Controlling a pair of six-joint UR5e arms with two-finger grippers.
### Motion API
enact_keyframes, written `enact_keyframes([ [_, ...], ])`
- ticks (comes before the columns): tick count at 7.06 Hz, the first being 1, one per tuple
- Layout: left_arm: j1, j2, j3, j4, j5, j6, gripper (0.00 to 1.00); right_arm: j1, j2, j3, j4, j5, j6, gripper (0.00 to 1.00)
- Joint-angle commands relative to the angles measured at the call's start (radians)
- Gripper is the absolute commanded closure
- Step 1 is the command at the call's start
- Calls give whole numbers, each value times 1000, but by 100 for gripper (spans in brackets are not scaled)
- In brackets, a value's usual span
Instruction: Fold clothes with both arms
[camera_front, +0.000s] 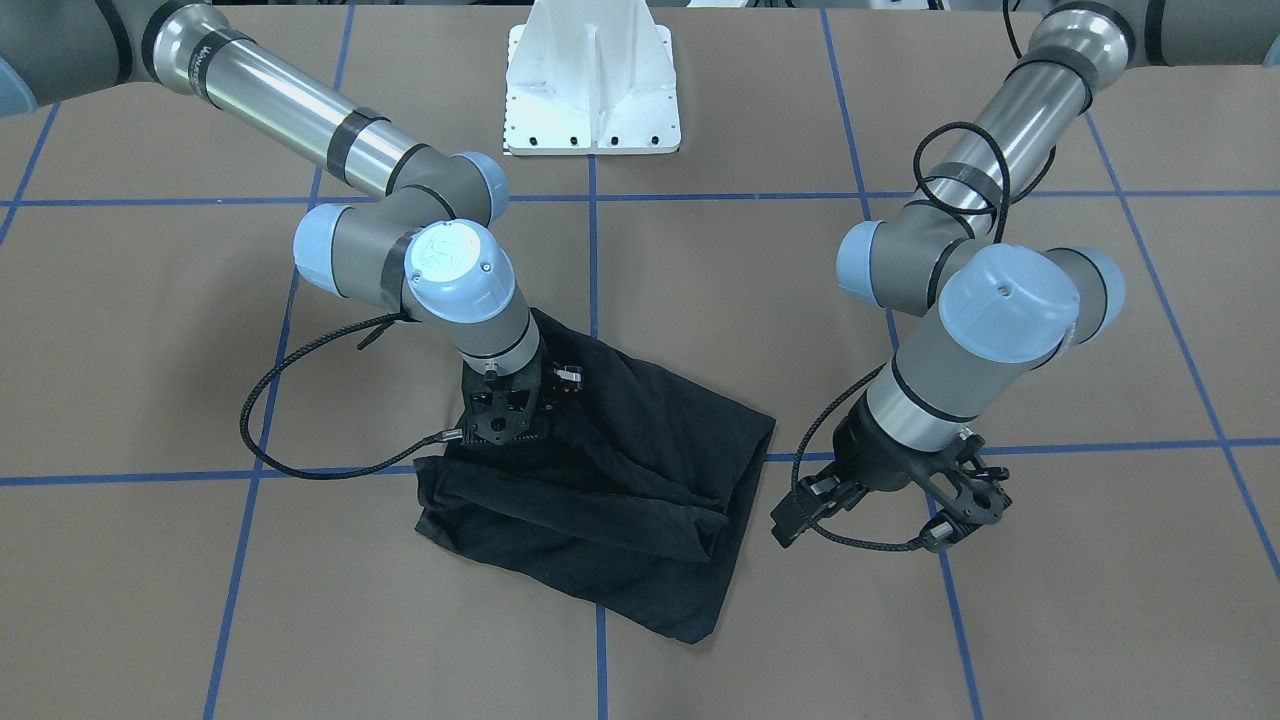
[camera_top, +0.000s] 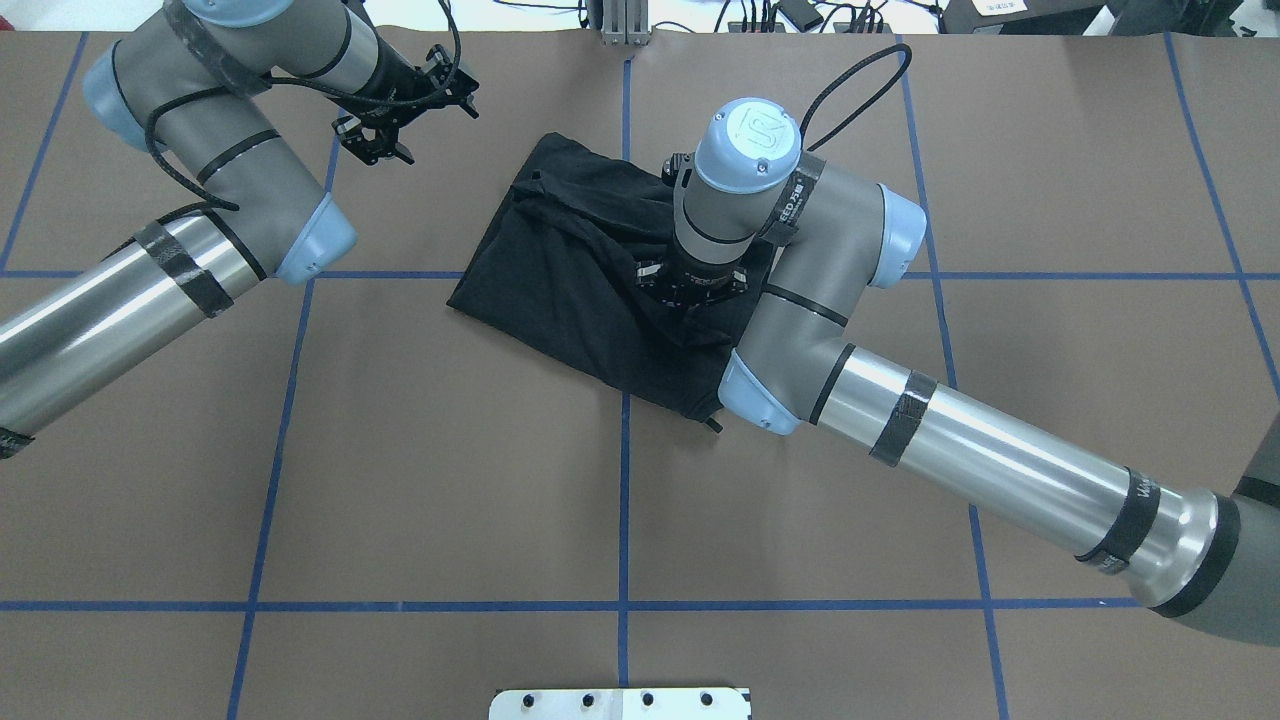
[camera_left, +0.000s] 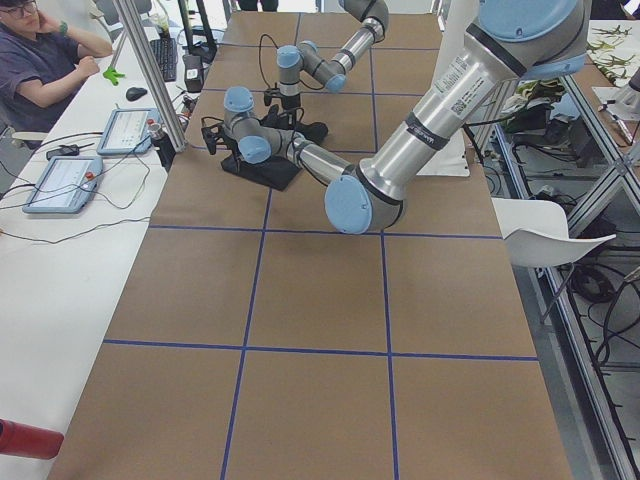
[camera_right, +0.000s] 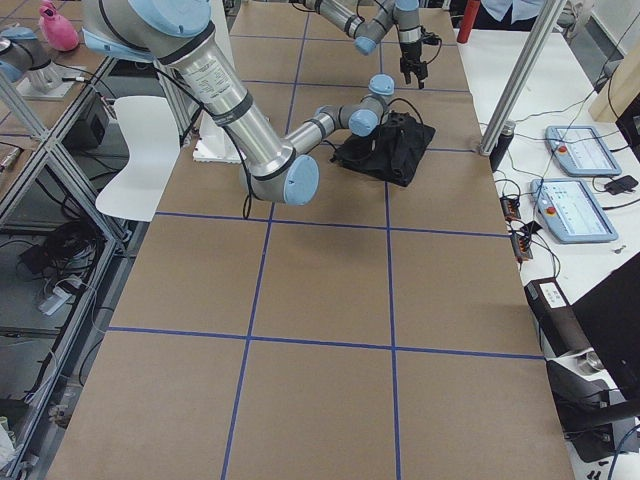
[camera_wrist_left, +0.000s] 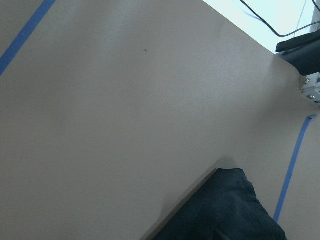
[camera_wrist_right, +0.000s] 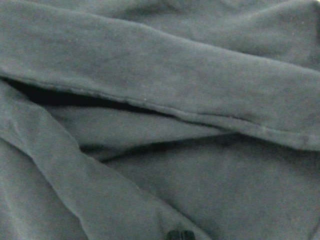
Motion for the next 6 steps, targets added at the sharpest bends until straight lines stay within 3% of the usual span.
enact_keyframes([
  [1,0,0,0,0,0,-1,0,15,17,0,-1,3,6,100],
  [6,-2,0,0,0,0,-5,0,98,20,26,0,38,-13,100],
])
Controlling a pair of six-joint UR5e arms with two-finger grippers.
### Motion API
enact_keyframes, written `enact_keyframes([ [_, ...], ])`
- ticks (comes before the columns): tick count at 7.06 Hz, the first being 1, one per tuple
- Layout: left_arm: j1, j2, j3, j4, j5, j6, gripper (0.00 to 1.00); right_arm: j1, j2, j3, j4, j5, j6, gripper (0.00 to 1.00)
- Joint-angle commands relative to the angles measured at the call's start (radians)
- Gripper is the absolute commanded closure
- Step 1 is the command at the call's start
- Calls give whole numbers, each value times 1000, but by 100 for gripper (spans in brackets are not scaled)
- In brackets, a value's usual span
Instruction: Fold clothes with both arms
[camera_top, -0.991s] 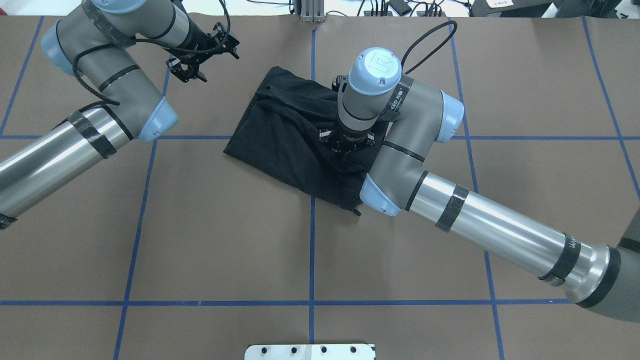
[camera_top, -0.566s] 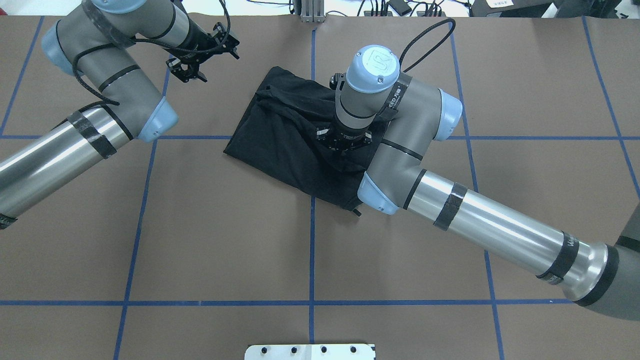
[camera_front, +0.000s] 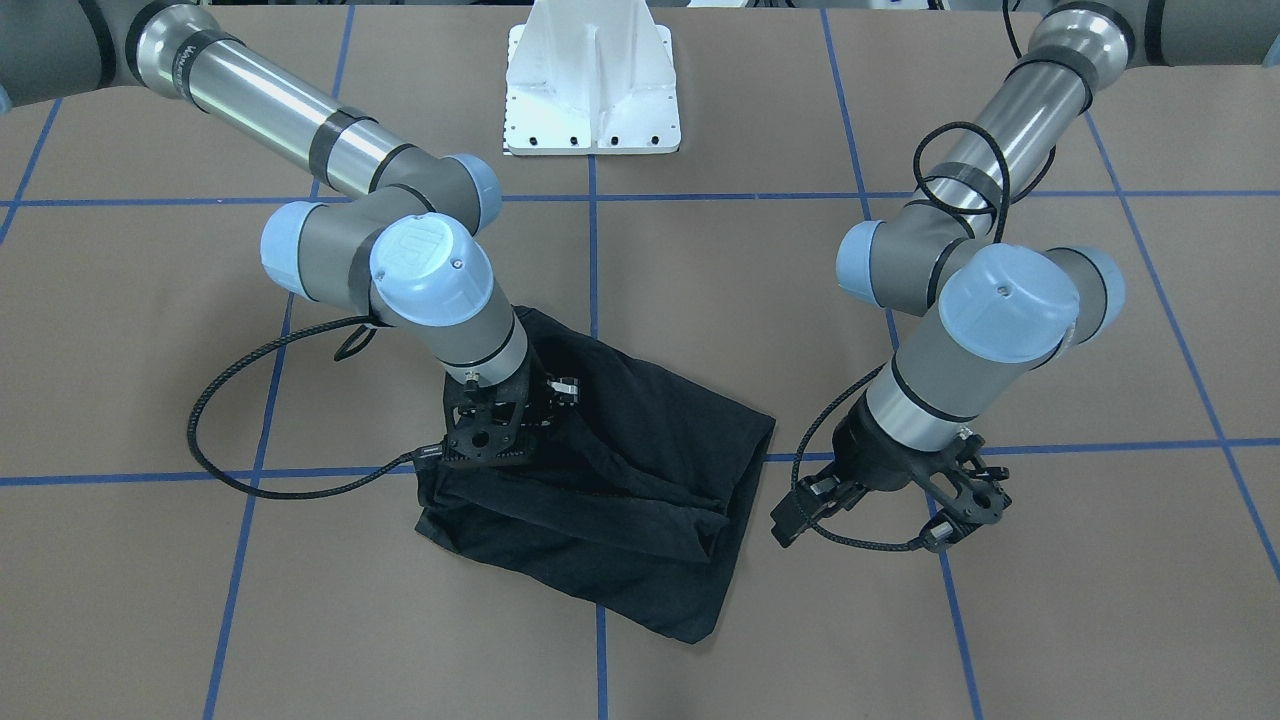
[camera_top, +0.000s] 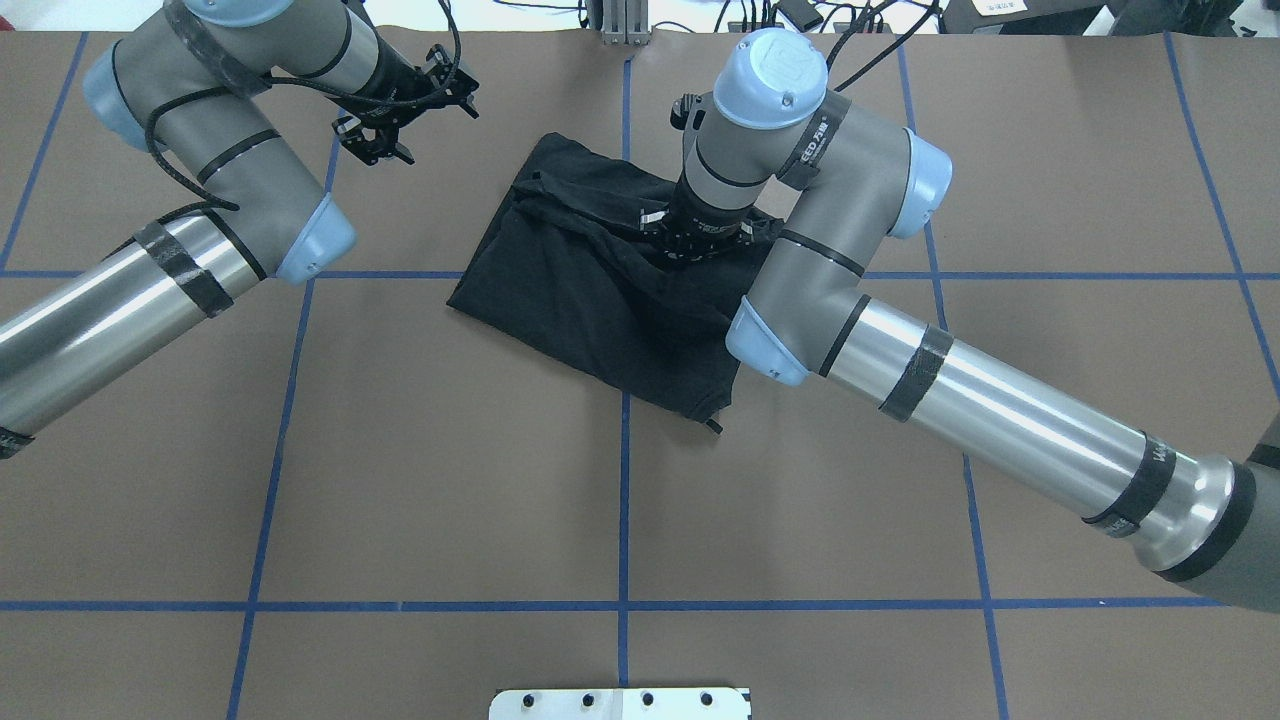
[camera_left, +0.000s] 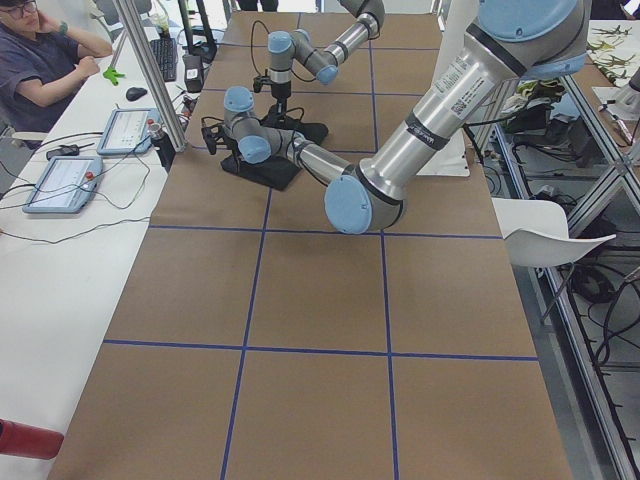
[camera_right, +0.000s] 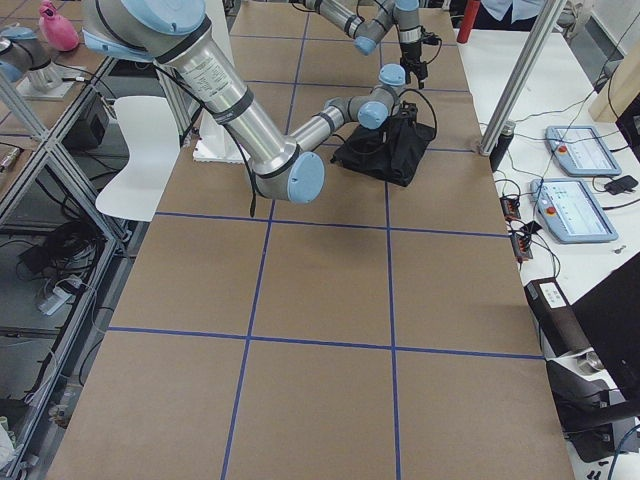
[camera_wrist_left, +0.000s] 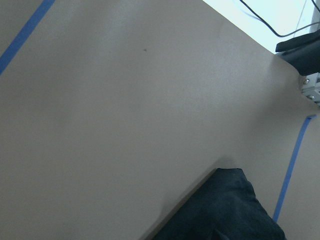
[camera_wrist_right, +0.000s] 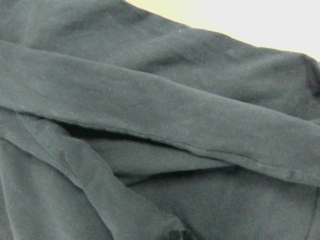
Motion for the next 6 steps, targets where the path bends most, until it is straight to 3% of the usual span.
enact_keyframes([
  [1,-1,0,0,1,0,-5,0,32,-2,3,-1,4,-4,100],
  [3,-1,0,-6,-1,2,-6,0,97,-16,-43,-7,-1,-5,100],
  [5,-1,-1,-8,1,2,-8,0,86,-4,-60,0,1,-2,100],
  [6,-1,0,-8,1,2,-8,0,79,1,-46,-1,5,-1,93],
])
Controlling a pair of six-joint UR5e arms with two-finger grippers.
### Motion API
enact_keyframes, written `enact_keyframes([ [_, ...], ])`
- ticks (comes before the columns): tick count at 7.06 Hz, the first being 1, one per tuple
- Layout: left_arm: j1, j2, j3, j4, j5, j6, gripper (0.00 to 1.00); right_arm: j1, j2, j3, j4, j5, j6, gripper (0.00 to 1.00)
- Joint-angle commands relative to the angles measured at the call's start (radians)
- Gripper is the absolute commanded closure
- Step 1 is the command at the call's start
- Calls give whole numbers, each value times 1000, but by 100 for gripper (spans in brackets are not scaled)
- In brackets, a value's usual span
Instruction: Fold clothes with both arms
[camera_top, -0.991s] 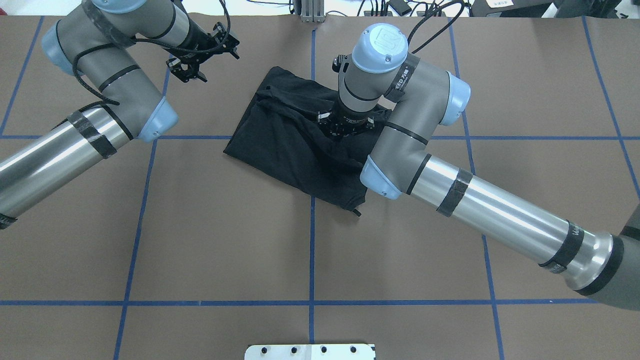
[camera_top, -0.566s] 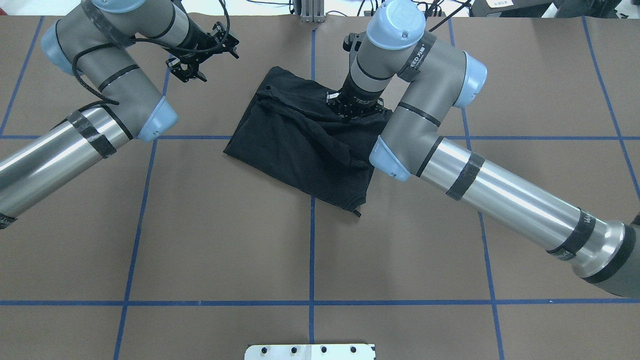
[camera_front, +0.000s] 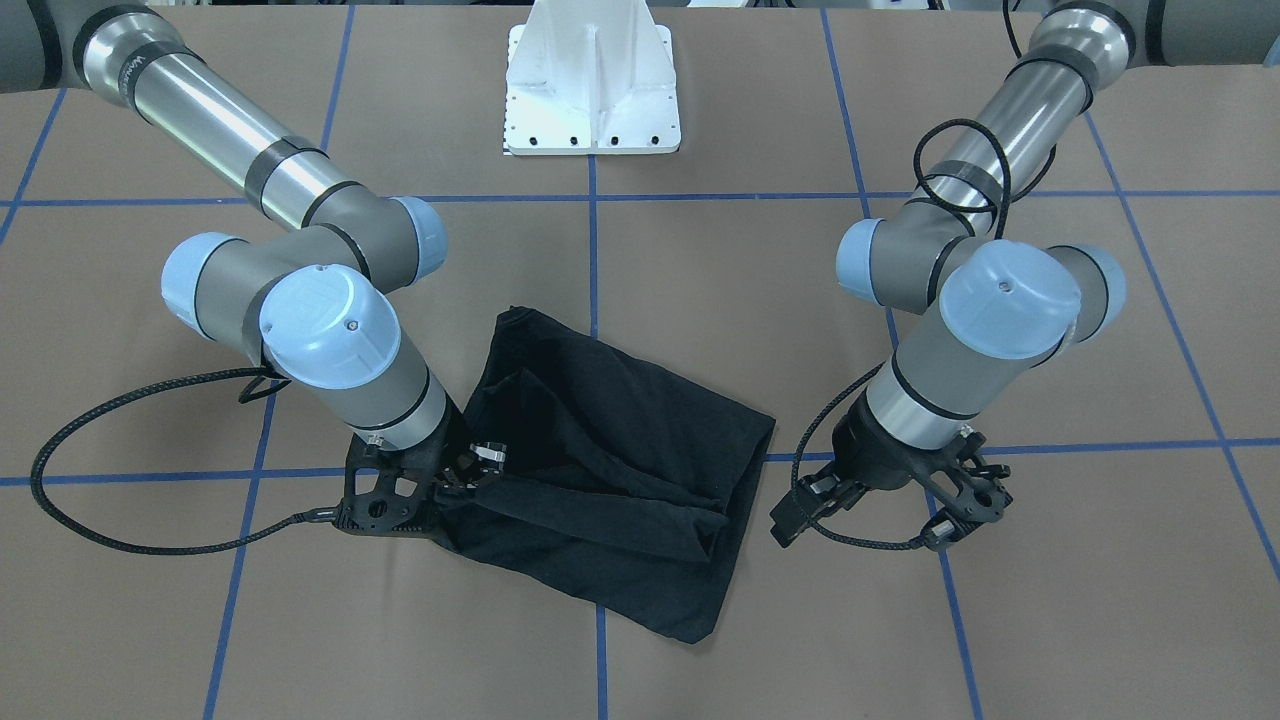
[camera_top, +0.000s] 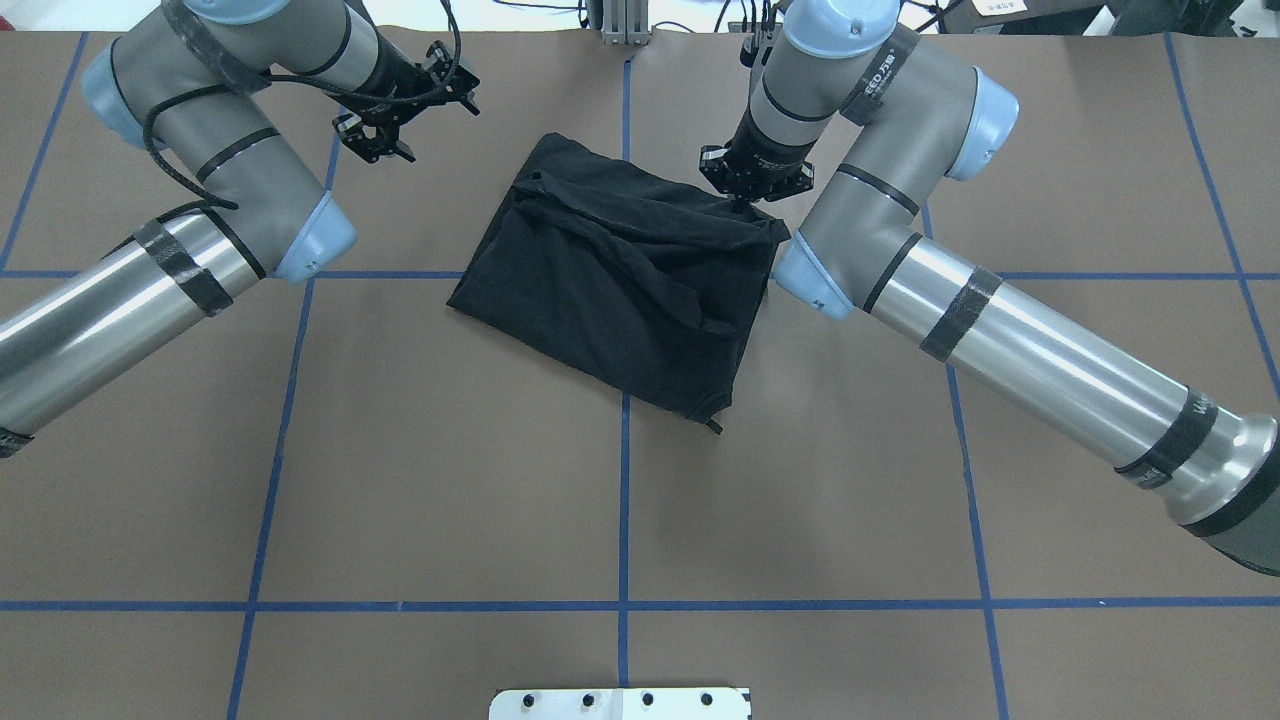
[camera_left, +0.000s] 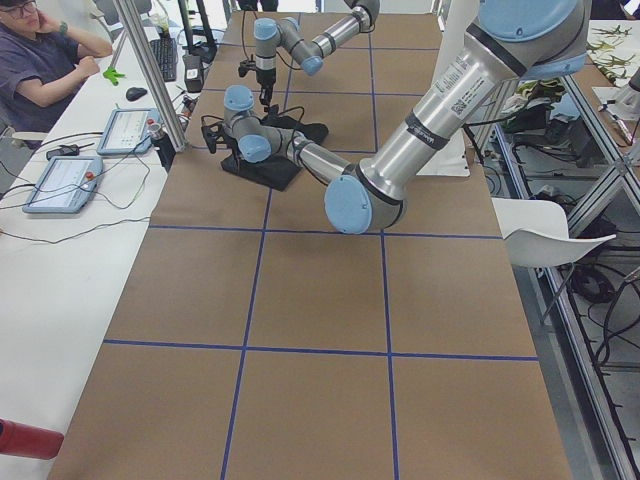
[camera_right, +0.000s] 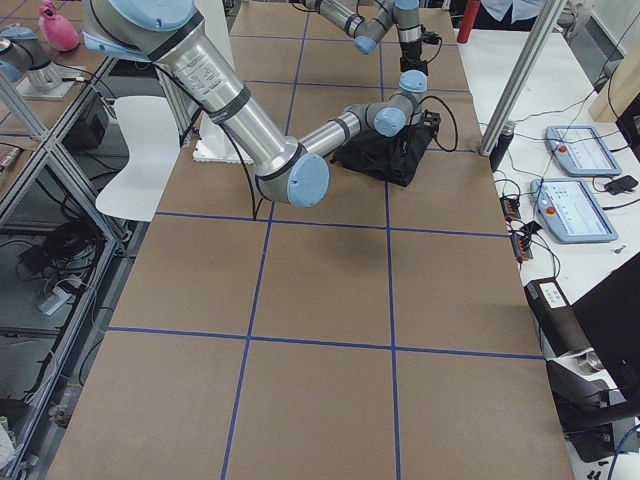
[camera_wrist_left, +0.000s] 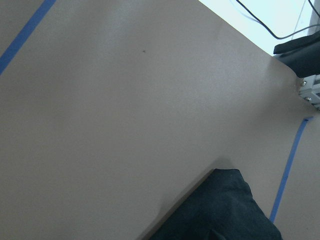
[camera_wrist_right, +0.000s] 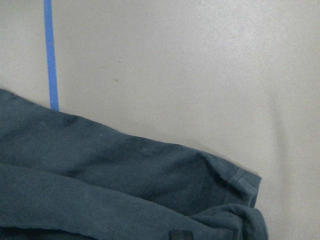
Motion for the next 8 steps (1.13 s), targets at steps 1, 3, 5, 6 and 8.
enact_keyframes([
  [1,0,1,-1,0,0,-1,0,-45,9,24,3,4,1,65],
  [3,0,2,-2,0,0,1,0,-89,-7,107,-4,9,-2,33],
  [5,-2,22,-11,0,-3,7,0,-100,-26,143,-13,3,-20,28],
  [6,-2,57,-46,0,-3,7,0,-119,-37,140,-13,-9,-23,24],
  [8,2,86,-71,-1,-3,7,0,-140,-60,132,-15,-14,-43,30],
])
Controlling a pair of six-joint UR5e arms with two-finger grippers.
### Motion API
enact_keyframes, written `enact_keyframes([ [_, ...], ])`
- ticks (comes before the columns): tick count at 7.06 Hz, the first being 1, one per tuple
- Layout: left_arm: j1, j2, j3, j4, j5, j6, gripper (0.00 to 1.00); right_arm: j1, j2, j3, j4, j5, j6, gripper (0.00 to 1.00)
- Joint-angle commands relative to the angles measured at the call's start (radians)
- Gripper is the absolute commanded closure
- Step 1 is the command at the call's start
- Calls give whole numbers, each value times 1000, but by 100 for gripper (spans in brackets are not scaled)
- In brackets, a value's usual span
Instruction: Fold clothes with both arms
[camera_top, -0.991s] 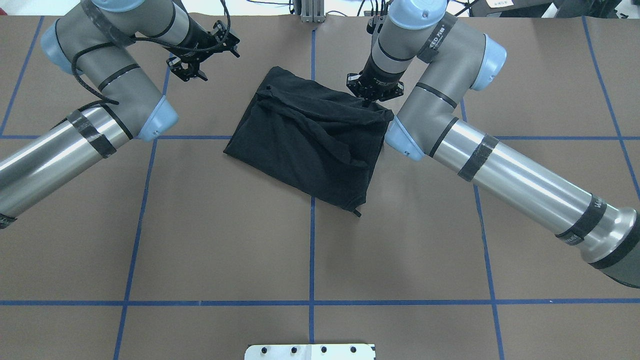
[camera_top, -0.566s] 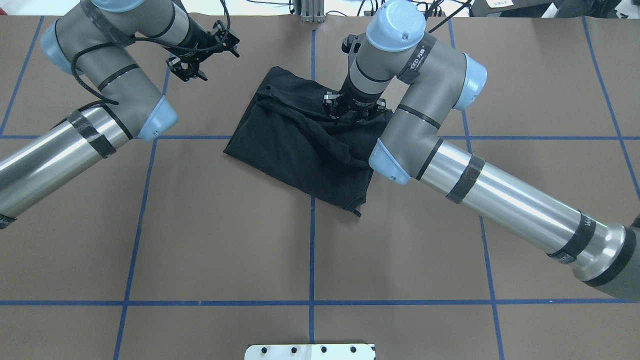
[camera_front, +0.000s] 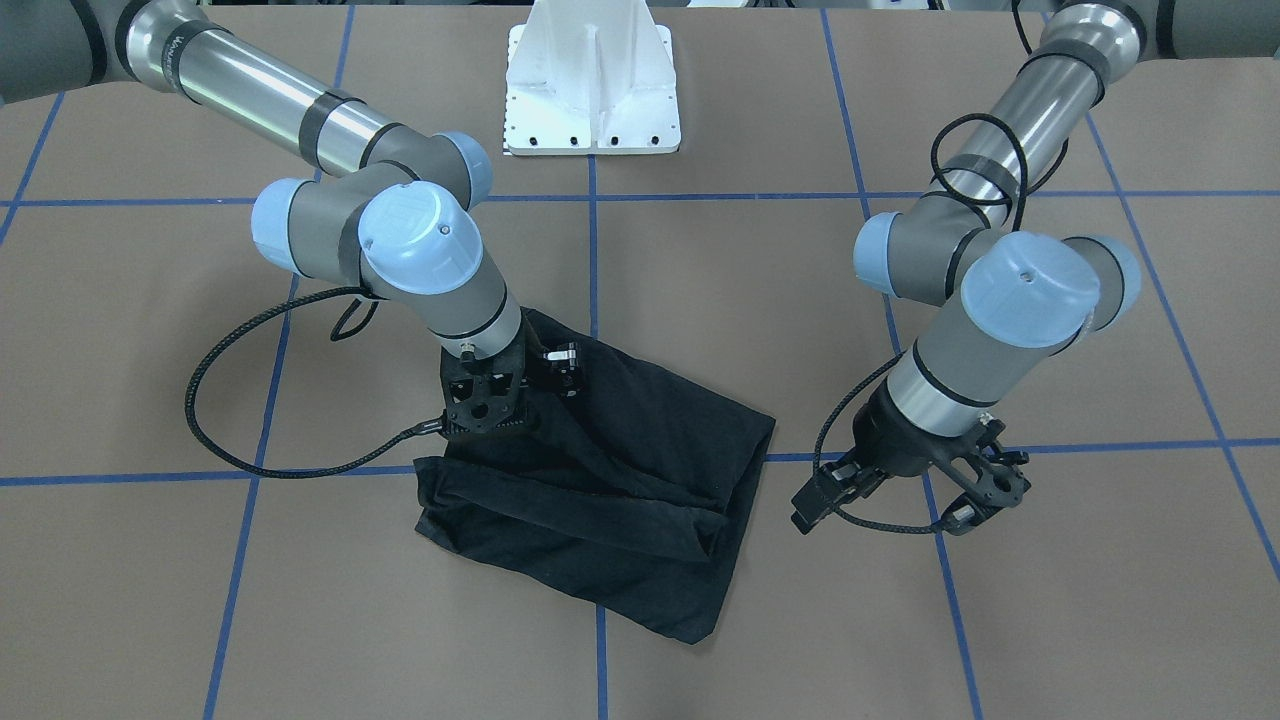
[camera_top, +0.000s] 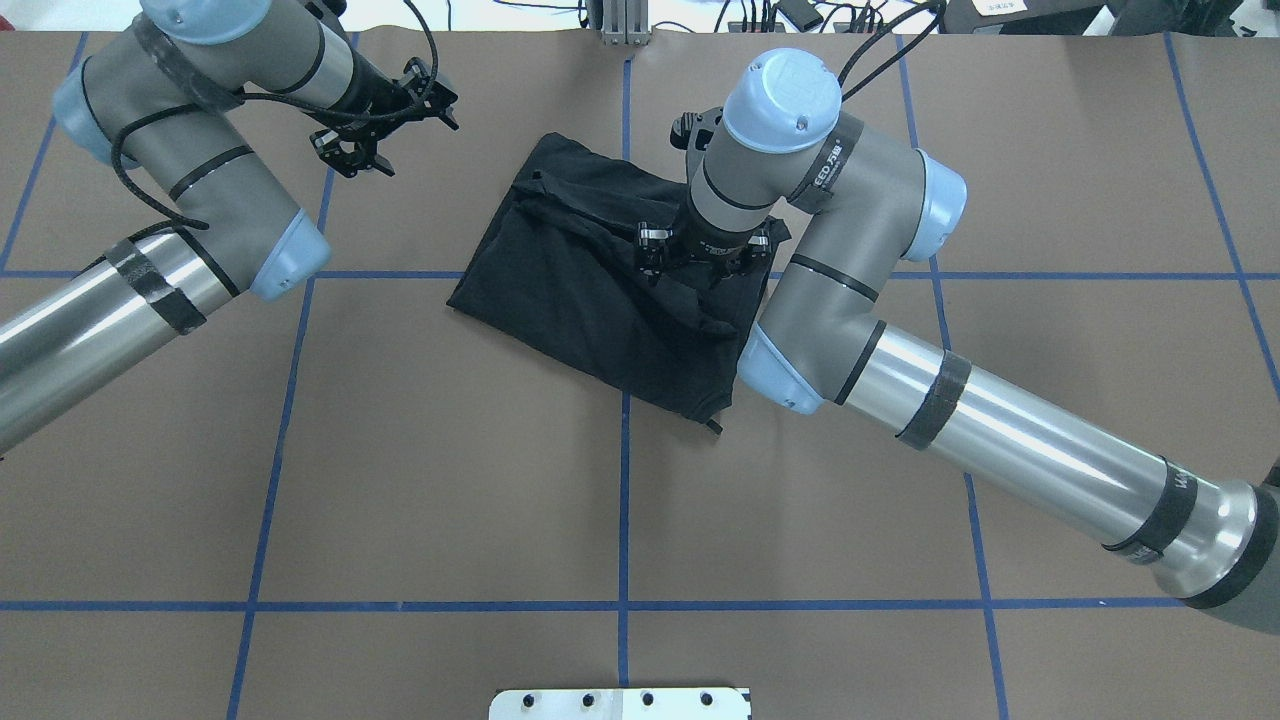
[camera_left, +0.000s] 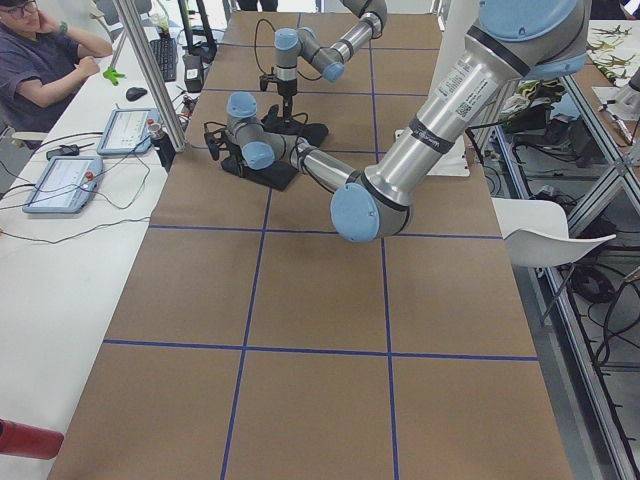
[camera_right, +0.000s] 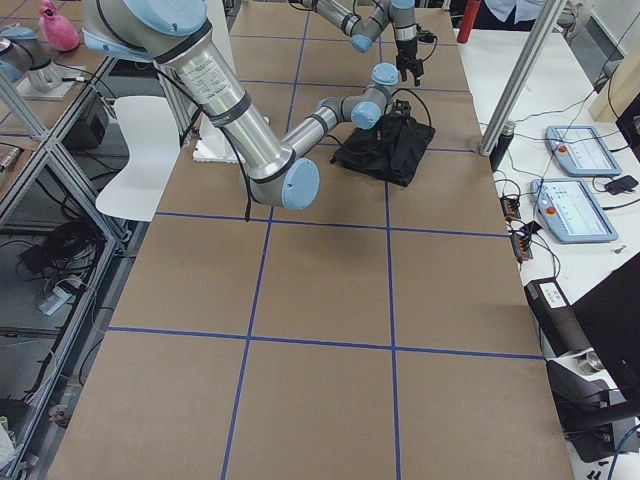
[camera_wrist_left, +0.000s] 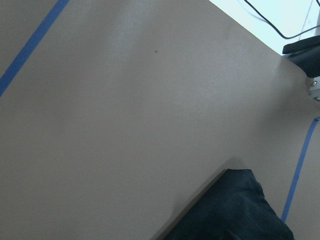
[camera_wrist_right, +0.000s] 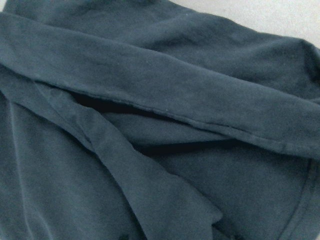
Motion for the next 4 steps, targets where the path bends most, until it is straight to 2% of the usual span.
enact_keyframes([
  [1,2,15,-13,-1,1,0,0,-3,-12,-2,-1,2,-10,34],
  [2,0,15,-13,-1,1,0,0,-3,-12,-2,-3,8,-10,48],
  [3,0,18,-13,-1,1,0,0,-8,-8,-2,-23,6,-10,65],
  [4,0,18,-13,-1,1,0,0,-12,-5,-2,-42,0,-10,74],
])
